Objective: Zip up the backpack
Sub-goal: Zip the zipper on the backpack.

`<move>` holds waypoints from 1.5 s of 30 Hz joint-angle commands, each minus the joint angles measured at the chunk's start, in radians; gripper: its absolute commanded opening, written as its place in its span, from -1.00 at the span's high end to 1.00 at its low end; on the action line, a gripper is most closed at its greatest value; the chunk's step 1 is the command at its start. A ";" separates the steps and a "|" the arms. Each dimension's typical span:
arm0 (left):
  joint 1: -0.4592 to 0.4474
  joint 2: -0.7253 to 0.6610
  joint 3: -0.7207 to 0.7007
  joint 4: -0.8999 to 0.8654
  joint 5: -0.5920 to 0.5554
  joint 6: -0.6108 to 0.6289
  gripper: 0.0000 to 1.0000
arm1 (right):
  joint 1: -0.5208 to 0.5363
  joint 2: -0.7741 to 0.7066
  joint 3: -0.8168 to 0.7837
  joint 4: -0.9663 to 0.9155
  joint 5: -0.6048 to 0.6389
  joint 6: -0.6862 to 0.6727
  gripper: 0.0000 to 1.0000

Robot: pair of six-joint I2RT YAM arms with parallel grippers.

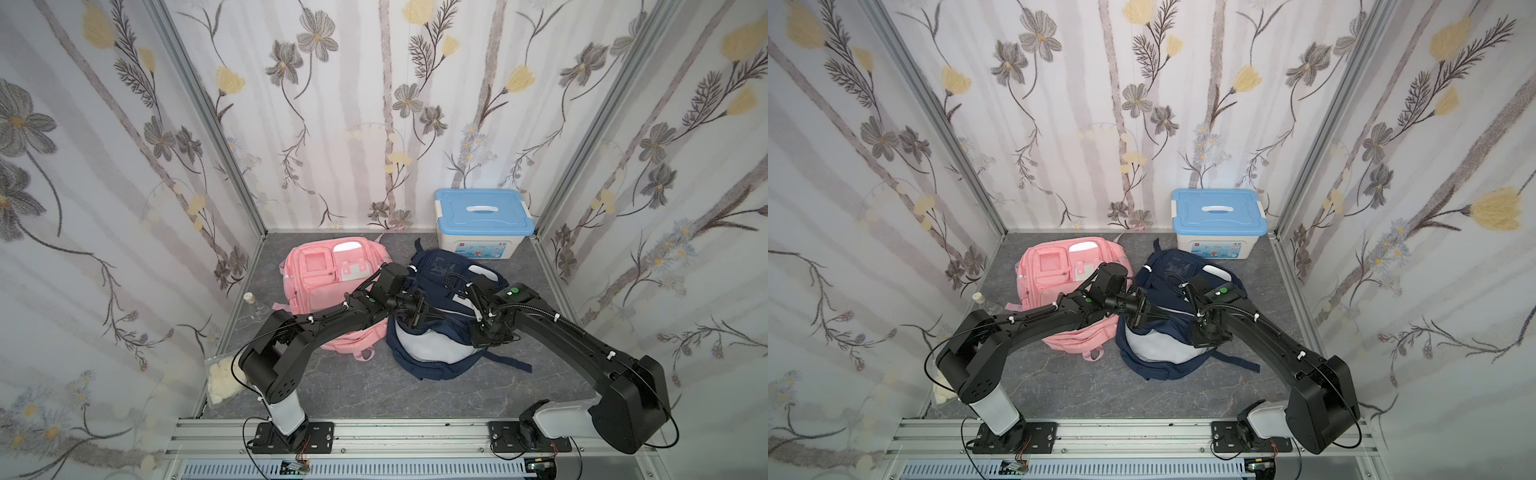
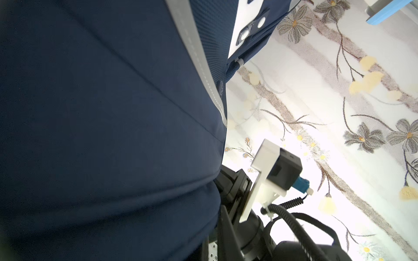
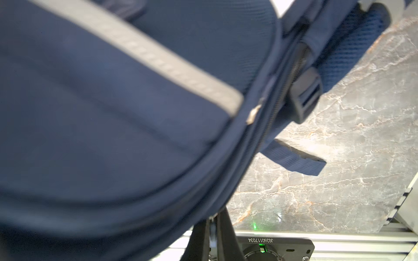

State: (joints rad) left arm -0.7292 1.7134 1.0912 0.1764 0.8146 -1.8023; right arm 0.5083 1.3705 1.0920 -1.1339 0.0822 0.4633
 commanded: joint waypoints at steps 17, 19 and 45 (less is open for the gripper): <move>0.017 -0.104 -0.094 0.005 -0.019 0.035 1.00 | -0.328 0.265 0.181 -0.063 0.232 -0.137 1.00; 0.017 -0.113 -0.096 -0.001 -0.020 0.041 1.00 | -0.357 0.326 0.203 -0.058 0.234 -0.154 1.00; -0.034 -0.015 0.053 -0.005 -0.009 0.048 1.00 | -0.528 0.452 0.348 0.090 0.168 -0.288 0.70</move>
State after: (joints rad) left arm -0.7654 1.6932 1.1179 0.1589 0.7898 -1.7336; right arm 0.0071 1.8175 1.4223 -1.1839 -0.0139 0.1619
